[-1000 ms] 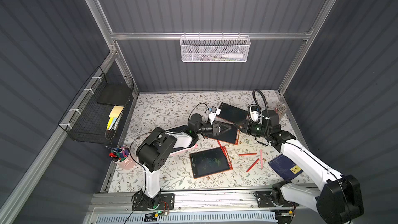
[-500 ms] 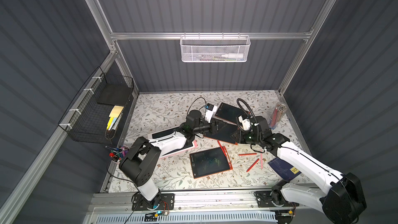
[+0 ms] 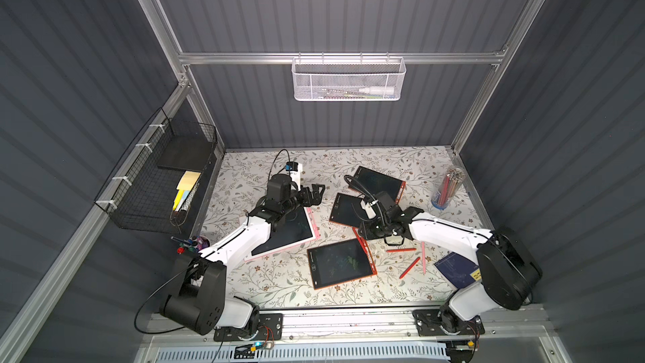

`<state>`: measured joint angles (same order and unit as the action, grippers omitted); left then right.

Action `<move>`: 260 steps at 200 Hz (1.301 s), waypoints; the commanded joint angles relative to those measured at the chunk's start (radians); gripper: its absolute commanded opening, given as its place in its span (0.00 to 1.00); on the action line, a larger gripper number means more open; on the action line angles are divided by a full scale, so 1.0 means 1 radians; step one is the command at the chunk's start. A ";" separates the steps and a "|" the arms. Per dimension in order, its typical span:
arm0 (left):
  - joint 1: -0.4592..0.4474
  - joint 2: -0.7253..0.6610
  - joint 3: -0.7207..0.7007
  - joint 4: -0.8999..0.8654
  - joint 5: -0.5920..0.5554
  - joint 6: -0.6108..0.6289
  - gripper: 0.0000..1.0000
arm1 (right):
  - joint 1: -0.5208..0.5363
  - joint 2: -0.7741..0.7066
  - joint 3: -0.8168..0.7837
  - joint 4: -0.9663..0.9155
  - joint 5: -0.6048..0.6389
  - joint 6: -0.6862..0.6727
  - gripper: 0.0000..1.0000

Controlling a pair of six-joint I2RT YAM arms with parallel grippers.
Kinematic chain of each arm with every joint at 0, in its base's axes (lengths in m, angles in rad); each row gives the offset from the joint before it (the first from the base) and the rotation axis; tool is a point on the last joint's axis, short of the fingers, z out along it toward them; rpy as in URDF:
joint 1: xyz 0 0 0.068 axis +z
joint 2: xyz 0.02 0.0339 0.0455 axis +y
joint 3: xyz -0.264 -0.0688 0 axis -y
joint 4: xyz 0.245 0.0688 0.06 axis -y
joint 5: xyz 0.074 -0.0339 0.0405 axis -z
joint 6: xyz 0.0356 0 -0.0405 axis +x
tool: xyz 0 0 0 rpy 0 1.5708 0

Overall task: Place the stylus back onto the writing tablet
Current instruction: Pick up the stylus from the center of the board.

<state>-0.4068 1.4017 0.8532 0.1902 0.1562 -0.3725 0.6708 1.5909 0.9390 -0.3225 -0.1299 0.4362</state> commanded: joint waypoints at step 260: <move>0.068 -0.035 -0.046 -0.009 0.001 0.089 0.99 | 0.065 0.277 0.172 -0.058 0.183 -0.059 0.16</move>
<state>-0.3386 1.3827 0.8104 0.1658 0.1421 -0.3138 0.7288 1.8545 1.1126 -0.3634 0.0425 0.3737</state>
